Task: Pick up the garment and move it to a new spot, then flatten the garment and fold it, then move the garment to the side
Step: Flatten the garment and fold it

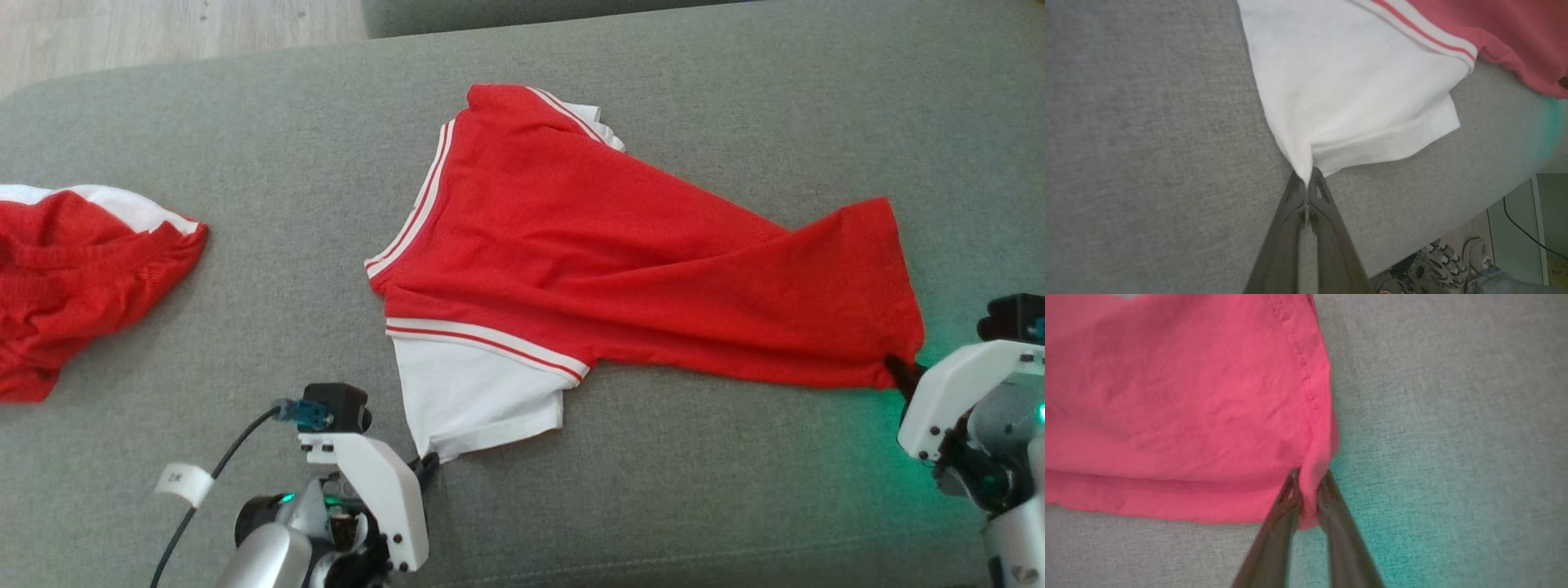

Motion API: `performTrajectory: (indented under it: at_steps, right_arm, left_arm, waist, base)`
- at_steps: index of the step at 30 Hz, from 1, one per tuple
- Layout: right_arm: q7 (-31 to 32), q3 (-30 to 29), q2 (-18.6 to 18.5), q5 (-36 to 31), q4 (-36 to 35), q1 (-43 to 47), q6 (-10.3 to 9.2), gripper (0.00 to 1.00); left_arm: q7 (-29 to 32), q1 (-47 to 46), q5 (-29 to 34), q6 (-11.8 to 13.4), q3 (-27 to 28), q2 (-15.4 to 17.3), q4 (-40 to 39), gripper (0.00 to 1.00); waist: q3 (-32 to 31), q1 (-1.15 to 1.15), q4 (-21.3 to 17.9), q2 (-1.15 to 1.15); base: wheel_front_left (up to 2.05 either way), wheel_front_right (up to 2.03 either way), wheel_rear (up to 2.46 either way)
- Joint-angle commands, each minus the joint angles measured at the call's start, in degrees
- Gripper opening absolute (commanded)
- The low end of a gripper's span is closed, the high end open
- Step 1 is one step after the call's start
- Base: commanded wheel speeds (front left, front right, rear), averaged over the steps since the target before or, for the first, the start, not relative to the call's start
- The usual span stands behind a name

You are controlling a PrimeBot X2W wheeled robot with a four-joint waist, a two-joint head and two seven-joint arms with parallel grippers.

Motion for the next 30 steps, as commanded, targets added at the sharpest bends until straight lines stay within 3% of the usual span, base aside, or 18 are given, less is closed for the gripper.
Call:
performTrajectory:
  at_steps: [1, 12, 22, 30]
  right_arm:
    - [-0.9, 1.15, -1.49, 0.41, -2.25, -1.4, -0.04, 0.0]
    - [-6.11, 0.49, -0.26, -1.6, -8.8, 0.17, -0.04, 0.0]
    - [-3.29, 1.71, 1.2, -0.53, -18.05, 1.83, -0.04, 0.0]
    - [-0.61, 0.91, 1.45, 0.79, -23.37, 3.8, -0.04, 0.0]
  left_arm:
    - [0.05, -1.14, -0.4, 0.07, 1.22, 0.61, -0.76, 0.0]
    - [-5.77, -0.51, -1.2, -0.26, 3.98, 1.41, -4.88, 0.0]
    - [-9.05, -0.26, -2.8, 0.47, 8.6, 3.33, -13.05, 0.0]
    - [-6.76, -1.74, -3.04, 0.71, 9.62, 5.6, -17.62, 0.0]
  waist:
    - [-0.35, 0.0, -0.01, 0.0]
    - [-3.63, 0.0, 0.41, 0.0]
    - [-6.66, 0.0, -0.01, 0.0]
    - [-4.5, 0.0, 0.01, 0.0]
  base:
    - [0.0, 0.0, 0.0]
    - [0.0, 0.0, 0.0]
    - [0.0, 0.0, 0.0]
    - [0.0, 0.0, 0.0]
